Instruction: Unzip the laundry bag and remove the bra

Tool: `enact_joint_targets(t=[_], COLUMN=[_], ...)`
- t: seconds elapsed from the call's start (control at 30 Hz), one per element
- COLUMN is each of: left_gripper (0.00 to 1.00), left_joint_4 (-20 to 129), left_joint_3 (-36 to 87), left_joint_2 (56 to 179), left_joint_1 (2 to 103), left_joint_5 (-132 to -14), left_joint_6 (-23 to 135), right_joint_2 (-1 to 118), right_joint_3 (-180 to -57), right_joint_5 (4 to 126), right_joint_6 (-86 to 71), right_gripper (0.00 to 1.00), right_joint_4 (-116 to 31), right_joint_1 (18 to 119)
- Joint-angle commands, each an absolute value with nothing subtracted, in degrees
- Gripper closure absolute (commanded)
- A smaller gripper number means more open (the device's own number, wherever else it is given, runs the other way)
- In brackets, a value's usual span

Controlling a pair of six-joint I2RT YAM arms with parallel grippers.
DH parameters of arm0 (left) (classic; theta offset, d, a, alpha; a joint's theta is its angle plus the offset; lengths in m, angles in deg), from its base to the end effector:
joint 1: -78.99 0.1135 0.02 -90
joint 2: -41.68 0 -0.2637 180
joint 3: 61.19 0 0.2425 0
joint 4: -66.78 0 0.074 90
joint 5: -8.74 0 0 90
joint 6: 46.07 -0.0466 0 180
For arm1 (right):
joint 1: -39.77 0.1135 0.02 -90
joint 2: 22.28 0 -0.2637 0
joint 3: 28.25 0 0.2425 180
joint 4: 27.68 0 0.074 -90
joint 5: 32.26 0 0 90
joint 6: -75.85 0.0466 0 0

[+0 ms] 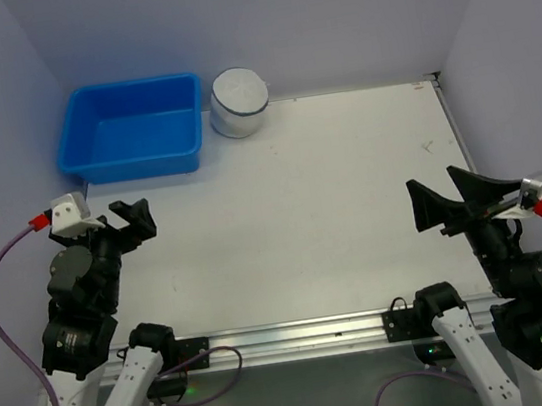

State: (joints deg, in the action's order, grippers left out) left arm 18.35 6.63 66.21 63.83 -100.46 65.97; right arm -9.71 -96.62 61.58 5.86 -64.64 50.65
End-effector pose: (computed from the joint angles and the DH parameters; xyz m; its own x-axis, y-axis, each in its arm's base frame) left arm 0.0756 -0.0046 0.3787 -0.0542 -0.3525 -0.9343 -0.0966 0.9331 -0.3464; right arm 0.0121 0.0055 0.4104 0.2122 0.3885 -0.8967 -0.3440 0.8886 0.3035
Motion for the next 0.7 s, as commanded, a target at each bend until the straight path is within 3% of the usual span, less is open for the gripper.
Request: enact_joint_targets(t=[0.0, 0.33, 0.67], left_gripper=[0.00, 0.00, 0.00], left_joint_4=[22.83, 33.81, 54.80], left_joint_3=[5.26, 4.99, 18.87], left_joint_2=[68.31, 85.25, 123.28], left_joint_1=[63.52, 63.52, 62.47], left_joint_5=[-98.22, -91.81, -84.60], left_joint_6=[67.75, 74.59, 93.04], right_joint_2=[-7.61, -5.15, -3.39], right_joint_3=[-96.90, -93.30, -90.31], right_joint_5=[62.05, 63.45, 66.79], right_joint_6=[6.59, 10.71, 12.13], right_gripper=[0.01, 0.01, 0.01], right_joint_4=[-63.71, -63.54, -61.52], right_joint_1=[50.85, 50.85, 50.93])
